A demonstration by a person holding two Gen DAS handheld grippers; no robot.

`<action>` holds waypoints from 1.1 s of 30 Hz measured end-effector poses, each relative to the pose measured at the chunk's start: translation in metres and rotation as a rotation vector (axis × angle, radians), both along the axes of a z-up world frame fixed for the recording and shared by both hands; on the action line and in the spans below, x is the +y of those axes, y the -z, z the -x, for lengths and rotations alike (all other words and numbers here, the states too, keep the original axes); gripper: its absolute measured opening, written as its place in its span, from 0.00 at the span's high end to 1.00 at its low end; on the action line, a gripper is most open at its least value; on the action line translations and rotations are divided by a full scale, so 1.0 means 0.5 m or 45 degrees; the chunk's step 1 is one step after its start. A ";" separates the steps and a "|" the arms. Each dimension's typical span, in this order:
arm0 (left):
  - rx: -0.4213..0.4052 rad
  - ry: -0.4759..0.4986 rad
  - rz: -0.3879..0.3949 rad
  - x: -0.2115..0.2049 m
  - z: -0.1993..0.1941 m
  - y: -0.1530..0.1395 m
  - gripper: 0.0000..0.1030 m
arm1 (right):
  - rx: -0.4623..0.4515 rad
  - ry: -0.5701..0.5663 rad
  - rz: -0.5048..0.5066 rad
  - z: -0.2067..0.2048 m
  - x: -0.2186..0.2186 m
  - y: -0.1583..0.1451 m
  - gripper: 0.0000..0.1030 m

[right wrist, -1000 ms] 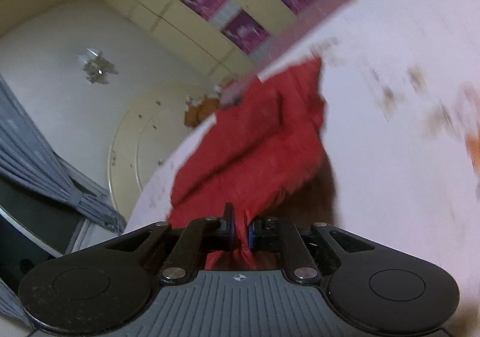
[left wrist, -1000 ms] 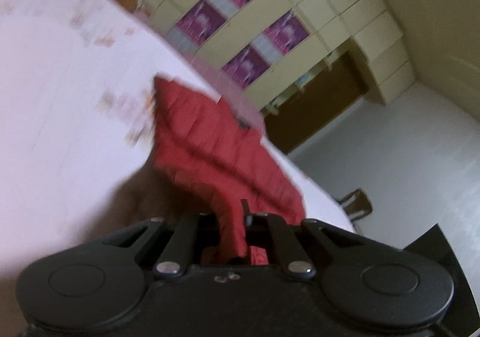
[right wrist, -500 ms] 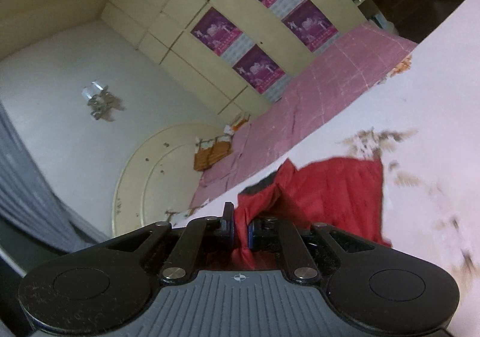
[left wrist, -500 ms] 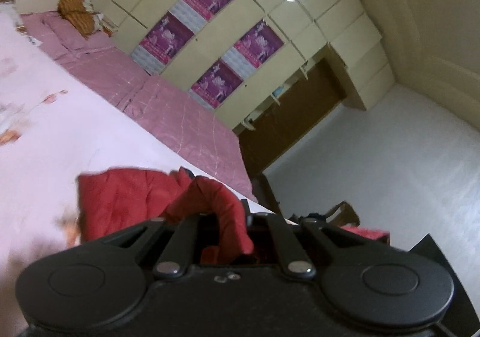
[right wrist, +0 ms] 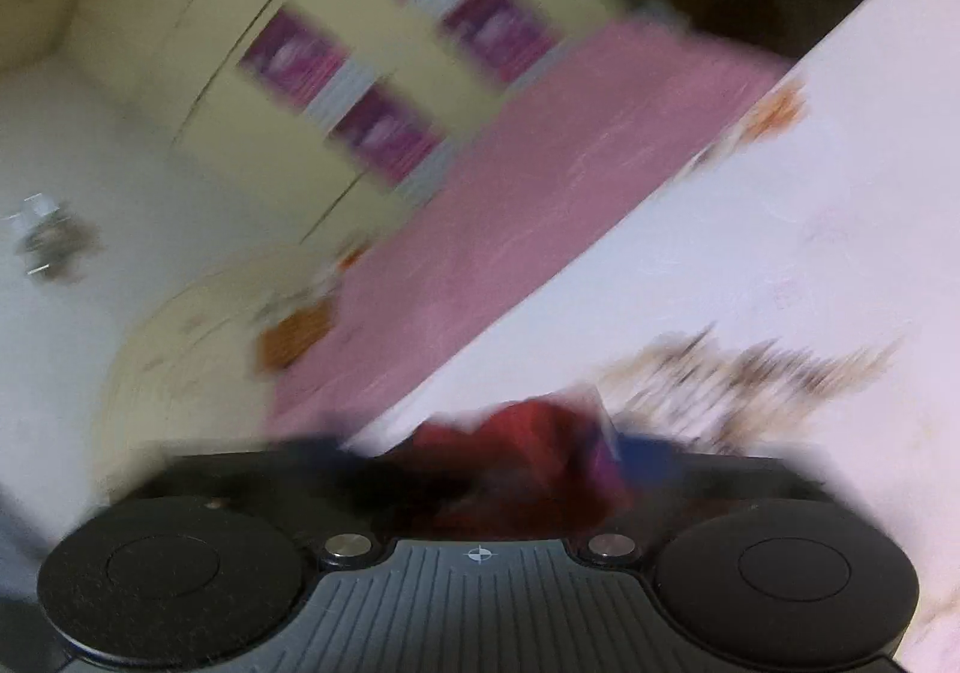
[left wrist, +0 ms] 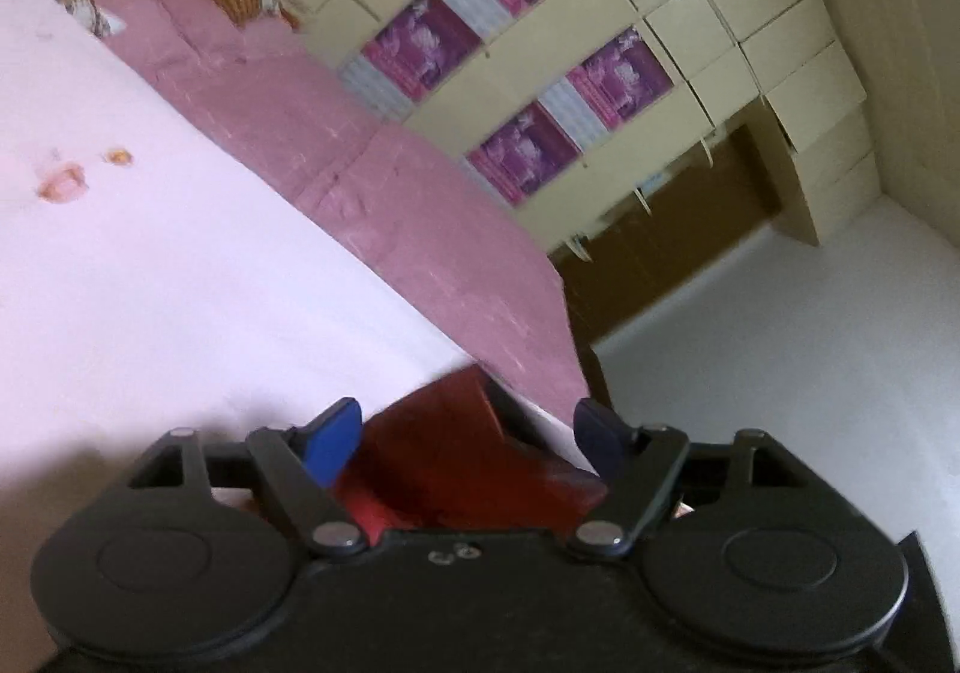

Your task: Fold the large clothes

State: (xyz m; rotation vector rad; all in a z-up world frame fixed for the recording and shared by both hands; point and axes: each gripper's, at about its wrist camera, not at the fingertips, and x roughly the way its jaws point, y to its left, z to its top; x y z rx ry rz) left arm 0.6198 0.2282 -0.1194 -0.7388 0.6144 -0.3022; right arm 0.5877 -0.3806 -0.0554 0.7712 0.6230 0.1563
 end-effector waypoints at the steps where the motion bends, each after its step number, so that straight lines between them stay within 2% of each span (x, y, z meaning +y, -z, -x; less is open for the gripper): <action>1: 0.020 0.020 -0.016 0.003 -0.007 0.012 0.25 | 0.032 -0.004 -0.009 -0.005 -0.004 0.013 0.03; 2: 0.034 0.043 -0.031 0.003 -0.011 0.019 0.26 | 0.042 -0.019 0.011 -0.008 -0.005 0.026 0.11; 4: 0.073 0.104 -0.095 -0.003 -0.024 0.036 0.27 | 0.092 -0.052 0.083 -0.018 0.001 0.050 0.15; 7: 0.168 0.178 -0.171 -0.011 -0.048 0.058 0.28 | 0.165 -0.109 0.148 -0.037 0.020 0.087 0.16; 9: 0.232 0.220 -0.258 -0.023 -0.060 0.073 0.30 | 0.221 -0.172 0.179 -0.053 0.044 0.112 0.16; 10: 0.228 0.235 -0.307 -0.033 -0.063 0.075 0.32 | 0.244 -0.195 0.215 -0.060 0.057 0.120 0.16; 11: 0.213 0.244 -0.337 -0.041 -0.060 0.073 0.37 | 0.253 -0.214 0.260 -0.065 0.070 0.126 0.33; 12: 0.201 0.254 -0.360 -0.047 -0.063 0.072 0.62 | 0.268 -0.242 0.292 -0.071 0.081 0.133 0.50; 13: 0.188 0.267 -0.364 -0.052 -0.065 0.069 0.80 | 0.287 -0.253 0.320 -0.074 0.090 0.137 0.67; 14: 0.154 0.253 -0.376 -0.053 -0.061 0.062 0.82 | 0.270 -0.246 0.347 -0.072 0.095 0.133 0.83; 15: 0.103 0.236 -0.389 -0.053 -0.057 0.053 0.87 | 0.226 -0.225 0.372 -0.067 0.098 0.124 0.89; 18: -0.055 0.197 -0.392 -0.050 -0.043 0.018 0.91 | 0.090 -0.162 0.416 -0.049 0.098 0.086 0.94; 21: -0.094 0.190 -0.437 -0.060 -0.057 0.006 0.91 | 0.010 -0.147 0.491 -0.051 0.106 0.071 0.94; 24: -0.020 0.212 -0.528 -0.082 -0.071 0.029 0.91 | 0.053 -0.150 0.526 -0.070 0.117 0.094 0.94; 26: 0.060 0.234 -0.590 -0.091 -0.076 0.059 0.91 | 0.140 -0.165 0.561 -0.084 0.124 0.127 0.94; 28: 0.069 0.240 -0.627 -0.100 -0.072 0.077 0.90 | 0.219 -0.189 0.582 -0.087 0.130 0.165 0.94; 33: 0.053 0.231 -0.708 -0.115 -0.055 0.059 0.90 | 0.186 -0.154 0.620 -0.074 0.148 0.176 0.94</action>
